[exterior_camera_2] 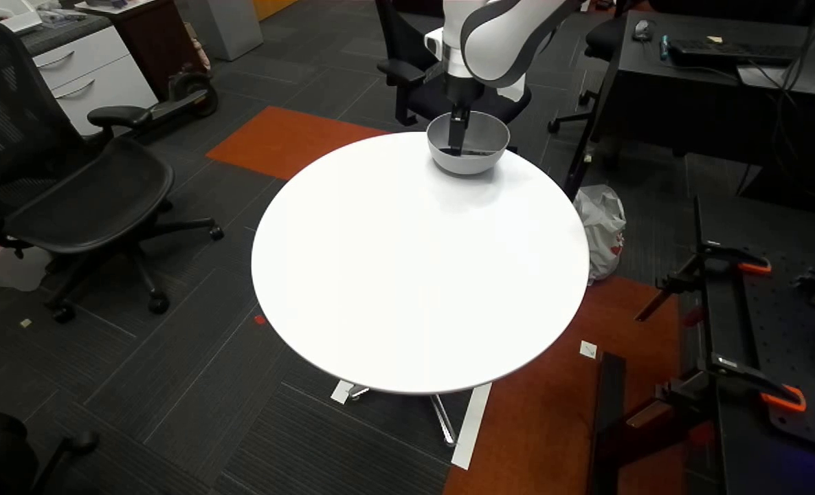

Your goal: Move the marker to the left, put it in the bowl, then put it back on the table

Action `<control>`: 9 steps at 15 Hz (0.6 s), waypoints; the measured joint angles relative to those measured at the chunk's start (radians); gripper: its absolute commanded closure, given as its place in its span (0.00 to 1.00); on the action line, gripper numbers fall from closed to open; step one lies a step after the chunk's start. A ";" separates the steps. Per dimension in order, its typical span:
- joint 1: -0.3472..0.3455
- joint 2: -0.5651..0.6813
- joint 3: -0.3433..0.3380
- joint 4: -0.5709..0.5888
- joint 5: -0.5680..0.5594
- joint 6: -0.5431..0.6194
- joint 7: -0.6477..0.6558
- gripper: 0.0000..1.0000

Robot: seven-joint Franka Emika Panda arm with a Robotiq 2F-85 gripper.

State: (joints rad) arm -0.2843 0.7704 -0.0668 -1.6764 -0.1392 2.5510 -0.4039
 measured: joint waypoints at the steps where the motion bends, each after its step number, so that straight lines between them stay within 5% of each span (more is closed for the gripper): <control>1: -0.001 0.007 0.000 0.005 0.000 0.000 0.000 0.00; 2: -0.002 0.014 0.001 0.009 0.000 0.000 0.000 0.07; 3: -0.003 0.021 0.001 0.013 0.000 0.000 0.000 0.26; 9: -0.008 0.045 0.001 0.030 0.001 0.000 0.000 0.73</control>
State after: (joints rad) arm -0.2926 0.8156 -0.0655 -1.6462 -0.1387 2.5511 -0.4039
